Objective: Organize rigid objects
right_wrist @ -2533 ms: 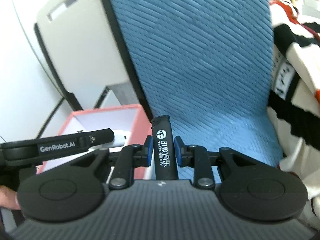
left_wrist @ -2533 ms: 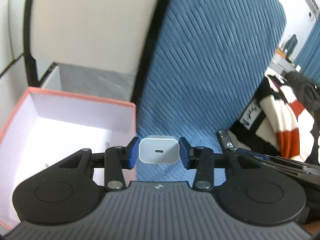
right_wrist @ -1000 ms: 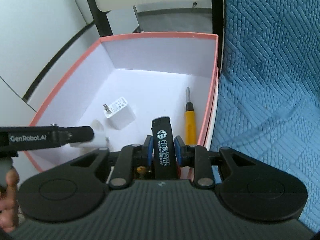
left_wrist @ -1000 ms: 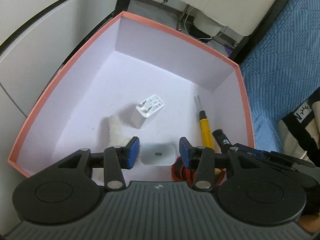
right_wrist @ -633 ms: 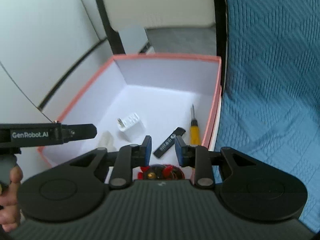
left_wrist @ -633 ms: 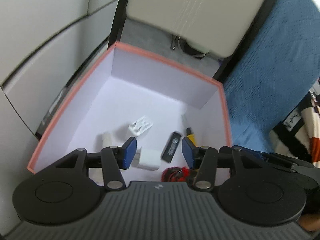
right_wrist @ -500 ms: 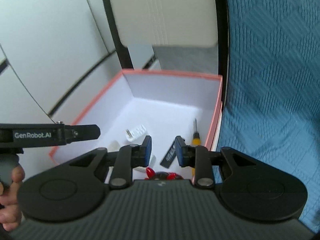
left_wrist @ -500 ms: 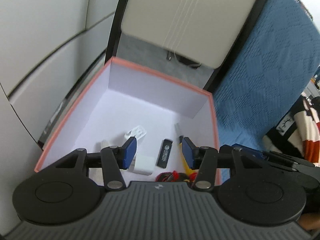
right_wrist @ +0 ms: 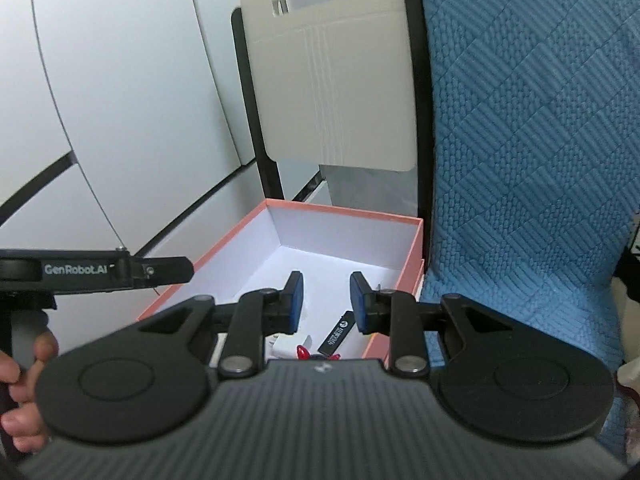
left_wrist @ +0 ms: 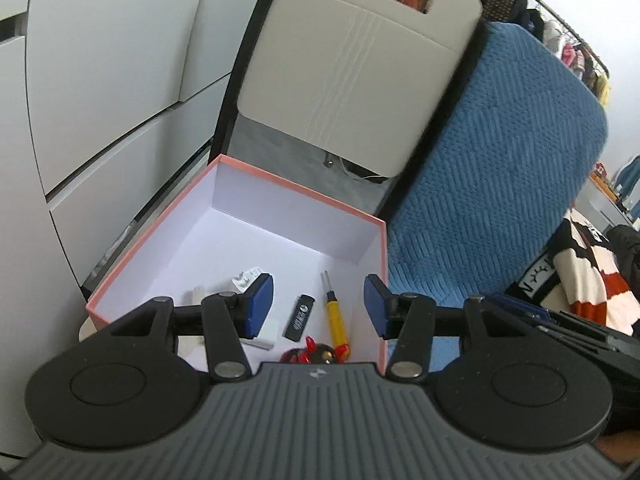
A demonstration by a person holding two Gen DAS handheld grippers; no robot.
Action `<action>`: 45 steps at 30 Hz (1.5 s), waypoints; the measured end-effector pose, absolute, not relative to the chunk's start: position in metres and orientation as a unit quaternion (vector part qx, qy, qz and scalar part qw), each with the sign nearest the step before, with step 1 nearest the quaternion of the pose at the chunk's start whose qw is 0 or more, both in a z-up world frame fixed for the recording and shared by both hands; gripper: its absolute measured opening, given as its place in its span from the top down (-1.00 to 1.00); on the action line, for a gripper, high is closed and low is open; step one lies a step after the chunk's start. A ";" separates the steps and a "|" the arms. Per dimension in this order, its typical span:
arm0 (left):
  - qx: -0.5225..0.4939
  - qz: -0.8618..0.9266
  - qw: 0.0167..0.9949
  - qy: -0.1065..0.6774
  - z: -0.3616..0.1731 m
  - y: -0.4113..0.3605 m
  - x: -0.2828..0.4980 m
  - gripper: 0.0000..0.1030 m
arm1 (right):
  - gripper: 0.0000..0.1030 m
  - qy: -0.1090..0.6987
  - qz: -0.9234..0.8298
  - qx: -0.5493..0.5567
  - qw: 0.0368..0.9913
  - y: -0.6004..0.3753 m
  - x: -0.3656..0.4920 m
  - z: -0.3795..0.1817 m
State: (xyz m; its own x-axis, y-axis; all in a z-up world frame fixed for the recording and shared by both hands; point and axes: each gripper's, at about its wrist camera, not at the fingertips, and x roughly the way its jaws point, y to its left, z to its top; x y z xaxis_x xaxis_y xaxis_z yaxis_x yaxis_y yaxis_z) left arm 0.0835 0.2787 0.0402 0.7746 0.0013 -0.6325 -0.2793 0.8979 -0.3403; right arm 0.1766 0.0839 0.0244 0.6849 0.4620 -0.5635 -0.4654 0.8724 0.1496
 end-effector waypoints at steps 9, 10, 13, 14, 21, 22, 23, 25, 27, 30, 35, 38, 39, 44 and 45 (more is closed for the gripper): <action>-0.199 0.082 0.920 0.328 0.036 0.239 0.045 -0.09 | 0.43 0.297 0.263 -0.016 0.918 0.053 0.140 0.026; -0.199 0.085 0.920 0.328 0.035 0.235 0.042 -0.09 | 0.43 0.296 0.263 -0.018 0.918 0.050 0.138 0.025; -0.206 0.088 0.918 0.328 0.033 0.230 0.033 -0.09 | 0.43 0.295 0.265 -0.018 0.918 0.042 0.128 0.021; -0.204 0.090 0.918 0.327 0.033 0.227 0.031 -0.09 | 0.43 0.296 0.265 -0.016 0.917 0.040 0.126 0.020; -0.196 0.098 0.917 0.332 0.028 0.208 0.016 -0.09 | 0.43 0.301 0.268 -0.012 0.915 0.031 0.113 0.012; -0.197 0.098 0.917 0.332 0.028 0.206 0.016 -0.09 | 0.43 0.301 0.268 -0.011 0.915 0.030 0.111 0.011; -0.198 0.098 0.917 0.332 0.027 0.205 0.015 -0.09 | 0.43 0.302 0.267 -0.011 0.915 0.028 0.110 0.010; -0.198 0.097 0.917 0.332 0.025 0.202 0.012 -0.09 | 0.43 0.303 0.266 -0.011 0.915 0.026 0.106 0.008; -0.195 0.098 0.917 0.333 0.024 0.199 0.008 -0.09 | 0.43 0.304 0.264 -0.012 0.915 0.024 0.103 0.005; -0.197 0.098 0.917 0.334 0.022 0.195 0.003 -0.09 | 0.43 0.306 0.262 -0.016 0.915 0.021 0.098 0.003; -0.196 0.094 0.918 0.333 0.021 0.193 -0.002 -0.09 | 0.43 0.306 0.257 -0.018 0.917 0.018 0.095 0.002; -0.193 0.094 0.919 0.332 0.022 0.193 -0.003 -0.09 | 0.43 0.305 0.252 -0.015 0.918 0.015 0.097 0.002; -0.192 0.093 0.919 0.332 0.022 0.193 -0.003 -0.09 | 0.43 0.304 0.251 -0.015 0.919 0.015 0.097 0.002; -0.193 0.098 0.919 0.329 0.022 0.193 -0.003 -0.46 | -0.12 0.294 0.245 -0.019 0.924 0.012 0.097 0.002; -0.191 0.100 0.920 0.328 0.022 0.193 -0.004 -0.56 | -0.28 0.292 0.246 -0.018 0.924 0.012 0.097 0.002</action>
State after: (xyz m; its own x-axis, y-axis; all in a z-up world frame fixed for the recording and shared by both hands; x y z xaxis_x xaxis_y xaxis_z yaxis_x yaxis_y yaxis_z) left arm -0.0037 0.1933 0.0223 0.7651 0.0590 -0.6412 -0.3097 0.9068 -0.2860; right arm 0.0970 0.0117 0.0023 0.7088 0.4442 -0.5480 -0.4656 0.8782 0.1096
